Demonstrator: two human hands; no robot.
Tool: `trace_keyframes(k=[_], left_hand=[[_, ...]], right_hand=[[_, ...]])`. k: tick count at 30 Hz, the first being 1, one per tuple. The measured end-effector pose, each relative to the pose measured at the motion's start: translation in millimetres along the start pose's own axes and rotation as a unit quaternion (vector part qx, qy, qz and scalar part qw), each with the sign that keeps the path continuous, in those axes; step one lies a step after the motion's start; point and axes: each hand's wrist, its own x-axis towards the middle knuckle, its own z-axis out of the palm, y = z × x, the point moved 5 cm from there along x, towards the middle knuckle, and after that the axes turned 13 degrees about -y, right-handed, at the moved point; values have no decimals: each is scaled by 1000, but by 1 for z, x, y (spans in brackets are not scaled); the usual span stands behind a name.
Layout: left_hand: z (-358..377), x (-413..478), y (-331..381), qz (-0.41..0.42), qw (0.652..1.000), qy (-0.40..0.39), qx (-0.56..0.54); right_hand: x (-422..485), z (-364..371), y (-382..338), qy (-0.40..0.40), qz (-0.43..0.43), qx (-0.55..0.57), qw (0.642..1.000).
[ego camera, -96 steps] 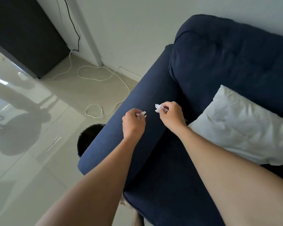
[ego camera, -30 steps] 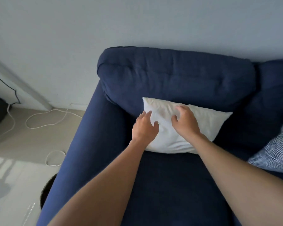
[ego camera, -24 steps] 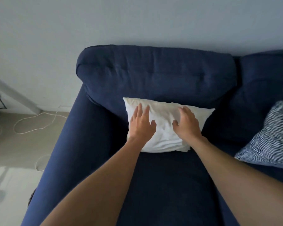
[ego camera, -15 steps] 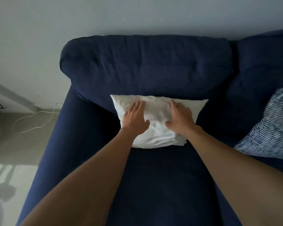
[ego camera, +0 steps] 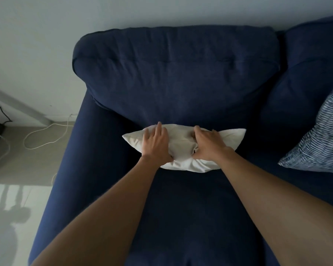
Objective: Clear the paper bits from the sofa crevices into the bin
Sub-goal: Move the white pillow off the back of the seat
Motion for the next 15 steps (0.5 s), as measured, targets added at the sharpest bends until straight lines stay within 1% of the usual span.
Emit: trace_keyframes(k=[1,3,6,8,9,11,13,15], left_hand=[[6,-4,-1,6,999,-17,-32],[18,-16,-4,12,998,-43,-53],[39,-34,-8,7,997,-71,-7],[53,-50,-9,17,998,-66,14],[61,-60,-8,26,998,-64,14],[78,-82,-5,41,996,-82,-20],[95,-106,-5,44,990,-103,-85],[112,-128,-6,36,986,-105,-124]], right_hand=[[-4,7,0,-9,4,22,1000],[-14,23,-5,-35,21,1,999],[-29,43,-15,-38,31,-66,997],[-40,59,-25,-62,25,-63,996],[-47,68,-30,-82,22,-45,995],[-65,85,-35,-112,34,31,993],[-85,104,-41,-122,47,90,987],[-101,125,-49,-128,57,111,984]])
